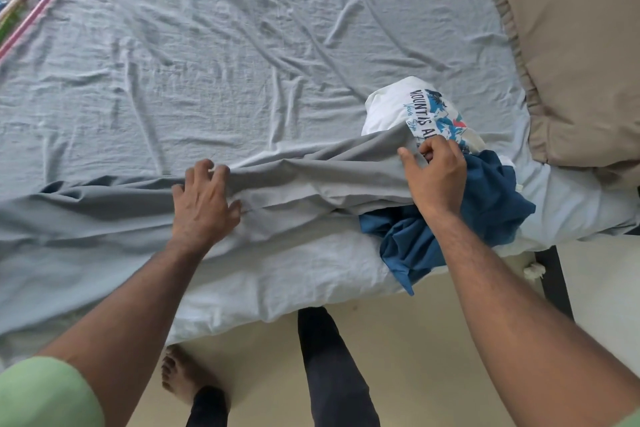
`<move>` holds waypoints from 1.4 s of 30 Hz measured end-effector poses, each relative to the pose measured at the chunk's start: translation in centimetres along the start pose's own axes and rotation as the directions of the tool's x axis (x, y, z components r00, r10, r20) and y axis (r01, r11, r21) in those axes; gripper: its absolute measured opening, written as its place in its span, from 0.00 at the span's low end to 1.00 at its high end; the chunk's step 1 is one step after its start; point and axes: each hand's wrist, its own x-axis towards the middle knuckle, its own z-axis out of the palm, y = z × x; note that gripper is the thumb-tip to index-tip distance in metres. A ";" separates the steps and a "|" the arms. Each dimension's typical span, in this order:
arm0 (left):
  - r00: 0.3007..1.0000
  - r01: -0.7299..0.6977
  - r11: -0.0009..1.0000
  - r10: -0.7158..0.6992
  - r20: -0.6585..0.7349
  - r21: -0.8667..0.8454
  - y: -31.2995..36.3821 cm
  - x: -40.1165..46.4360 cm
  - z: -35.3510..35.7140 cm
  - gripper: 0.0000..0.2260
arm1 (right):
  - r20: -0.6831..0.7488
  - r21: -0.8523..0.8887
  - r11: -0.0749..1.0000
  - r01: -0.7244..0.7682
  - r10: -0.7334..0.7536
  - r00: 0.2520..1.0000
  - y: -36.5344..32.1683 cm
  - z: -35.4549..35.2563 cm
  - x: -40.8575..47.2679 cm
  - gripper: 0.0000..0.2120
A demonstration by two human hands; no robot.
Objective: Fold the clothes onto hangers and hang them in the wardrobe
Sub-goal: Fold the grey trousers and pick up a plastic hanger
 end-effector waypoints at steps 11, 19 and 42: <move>0.991 -0.002 1.000 0.006 0.130 -0.025 0.6 3.5 -1.3 0.17 | 0.565 0.149 0.956 -0.254 0.128 0.815 -2.2 -0.8 5.5 0.07; 0.989 -0.123 0.992 0.124 0.081 -0.012 -0.3 2.9 -2.3 0.25 | 0.809 0.507 0.493 -0.707 0.011 0.588 -1.0 -2.7 6.1 0.13; 0.920 -0.392 0.859 0.358 0.163 0.330 2.5 -1.5 1.7 0.36 | 0.339 -0.114 0.959 -0.259 0.283 0.897 -0.7 0.1 -0.8 0.22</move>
